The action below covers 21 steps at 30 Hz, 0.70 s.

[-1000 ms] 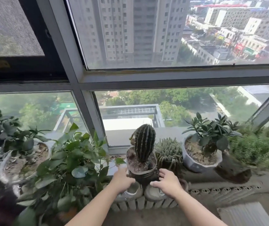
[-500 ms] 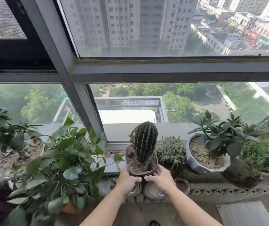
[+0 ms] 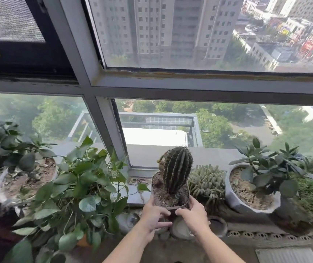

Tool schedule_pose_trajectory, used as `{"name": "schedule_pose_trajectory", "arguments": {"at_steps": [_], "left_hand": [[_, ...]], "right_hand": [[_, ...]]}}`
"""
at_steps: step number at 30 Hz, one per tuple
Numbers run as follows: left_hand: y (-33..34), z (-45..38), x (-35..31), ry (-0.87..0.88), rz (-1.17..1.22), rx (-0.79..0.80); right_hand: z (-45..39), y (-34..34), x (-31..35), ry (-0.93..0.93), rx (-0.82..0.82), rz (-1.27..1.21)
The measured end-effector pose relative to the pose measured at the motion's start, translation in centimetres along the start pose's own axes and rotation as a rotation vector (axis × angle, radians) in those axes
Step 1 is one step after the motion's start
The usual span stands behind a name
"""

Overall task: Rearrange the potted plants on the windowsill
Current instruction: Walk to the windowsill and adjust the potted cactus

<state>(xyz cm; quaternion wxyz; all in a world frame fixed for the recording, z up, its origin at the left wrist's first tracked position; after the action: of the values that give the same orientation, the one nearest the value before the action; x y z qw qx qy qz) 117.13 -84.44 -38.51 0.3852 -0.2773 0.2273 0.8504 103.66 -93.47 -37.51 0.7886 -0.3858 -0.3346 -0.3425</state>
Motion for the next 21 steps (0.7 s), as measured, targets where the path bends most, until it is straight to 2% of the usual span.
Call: {"name": "schedule_pose_trajectory", "arguments": {"at_steps": [8, 21], "left_hand": [[-0.9, -0.3, -1.0, 0.064, -0.003, -0.024], [-1.7, -1.2, -2.3, -0.005, -0.178, -0.022]], "right_hand": [[0.4, 0.6, 0.0, 0.022, -0.002, -0.043], [1.0, 1.3, 0.3, 0.081, 0.044, -0.154]]}}
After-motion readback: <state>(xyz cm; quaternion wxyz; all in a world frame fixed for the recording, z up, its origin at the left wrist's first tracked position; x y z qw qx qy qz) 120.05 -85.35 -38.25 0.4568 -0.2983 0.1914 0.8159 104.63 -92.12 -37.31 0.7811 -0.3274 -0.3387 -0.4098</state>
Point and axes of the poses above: each hand's wrist, its own z-axis away from the middle knuckle, its own y-axis out of the palm, x = y × z, the point moved 6 cm from there along -z, towards the middle knuckle, and after that the axes turned 1 degree about -z, right-handed, at the moved point
